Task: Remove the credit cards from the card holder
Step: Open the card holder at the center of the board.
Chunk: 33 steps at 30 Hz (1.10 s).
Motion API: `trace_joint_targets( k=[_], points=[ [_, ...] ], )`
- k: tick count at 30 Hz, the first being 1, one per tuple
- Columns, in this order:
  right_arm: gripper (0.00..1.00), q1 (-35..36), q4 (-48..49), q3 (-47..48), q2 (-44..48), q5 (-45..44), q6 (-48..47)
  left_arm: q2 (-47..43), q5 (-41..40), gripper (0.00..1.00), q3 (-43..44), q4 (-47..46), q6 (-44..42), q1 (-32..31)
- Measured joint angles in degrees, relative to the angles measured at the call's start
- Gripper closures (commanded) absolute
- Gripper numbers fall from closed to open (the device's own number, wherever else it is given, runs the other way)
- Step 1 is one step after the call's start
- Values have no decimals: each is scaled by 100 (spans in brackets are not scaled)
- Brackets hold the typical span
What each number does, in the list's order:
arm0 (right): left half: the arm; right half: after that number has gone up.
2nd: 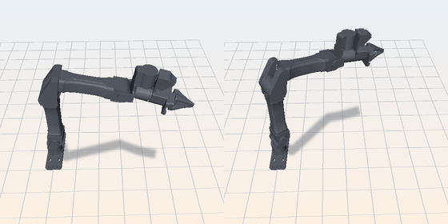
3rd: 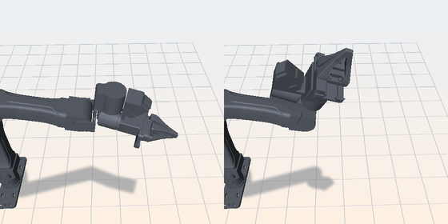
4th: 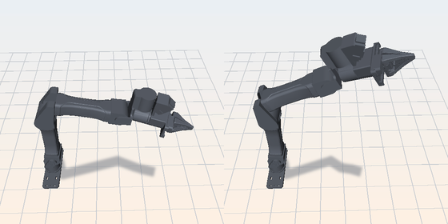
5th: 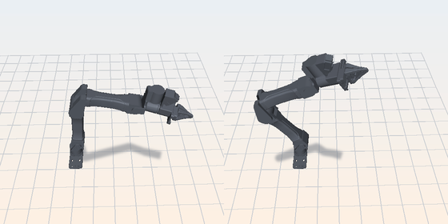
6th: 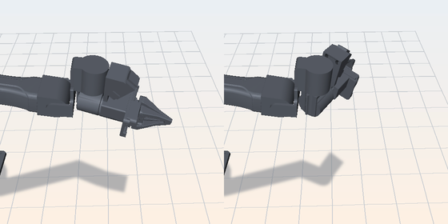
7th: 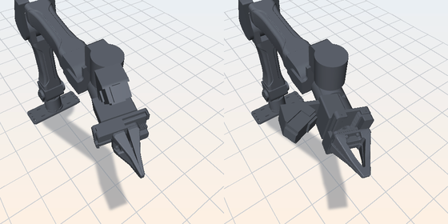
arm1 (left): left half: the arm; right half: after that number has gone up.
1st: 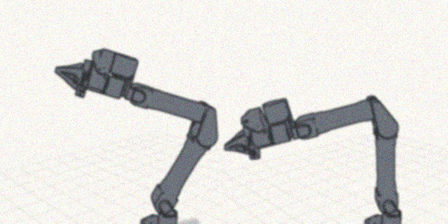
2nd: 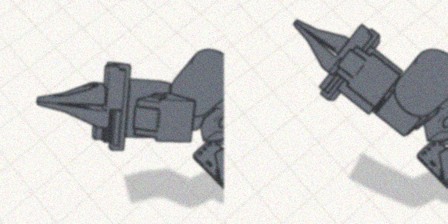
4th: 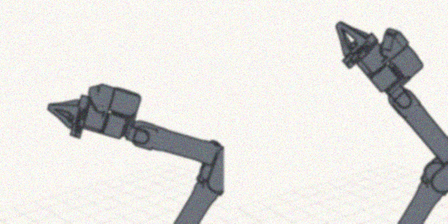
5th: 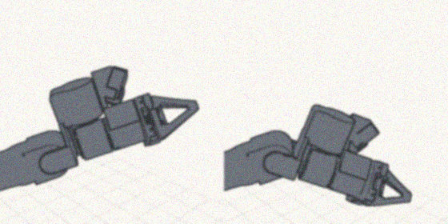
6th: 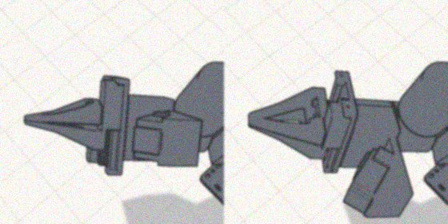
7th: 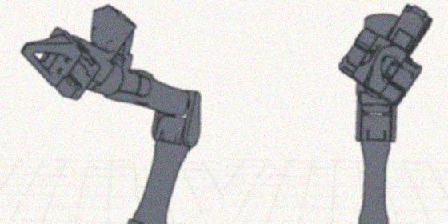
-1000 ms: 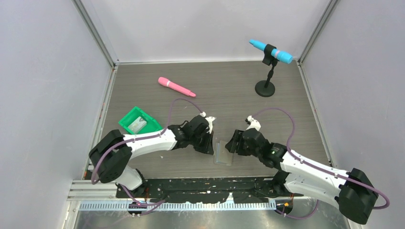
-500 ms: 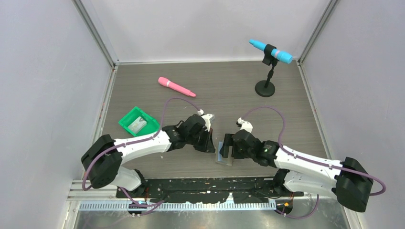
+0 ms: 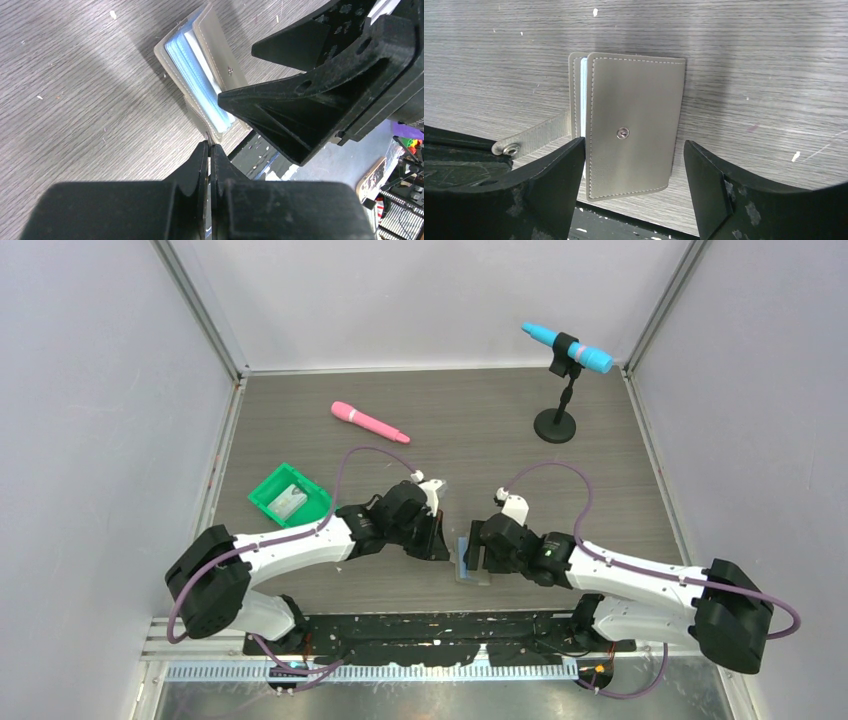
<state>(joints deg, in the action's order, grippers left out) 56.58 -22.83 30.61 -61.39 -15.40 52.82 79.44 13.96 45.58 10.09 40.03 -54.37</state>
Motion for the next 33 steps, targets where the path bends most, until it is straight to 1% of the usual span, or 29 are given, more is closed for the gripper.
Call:
trace_joint_targets(
  k=[7, 17, 29, 33],
  points=[
    [27, 0, -350, 0, 219, -319, 70, 0, -68, 100, 0, 15, -28, 0],
    [33, -63, -691, 4, 645, -507, 109, -111, -463, 100, -149, 229, -247, 0],
    [40, -584, -1255, -98, 1056, -595, 76, -118, -837, 100, -243, 420, -376, 0],
    [39, -693, -1362, -181, 1040, -592, 101, -181, -822, 100, -286, 435, -413, 0]
  ],
)
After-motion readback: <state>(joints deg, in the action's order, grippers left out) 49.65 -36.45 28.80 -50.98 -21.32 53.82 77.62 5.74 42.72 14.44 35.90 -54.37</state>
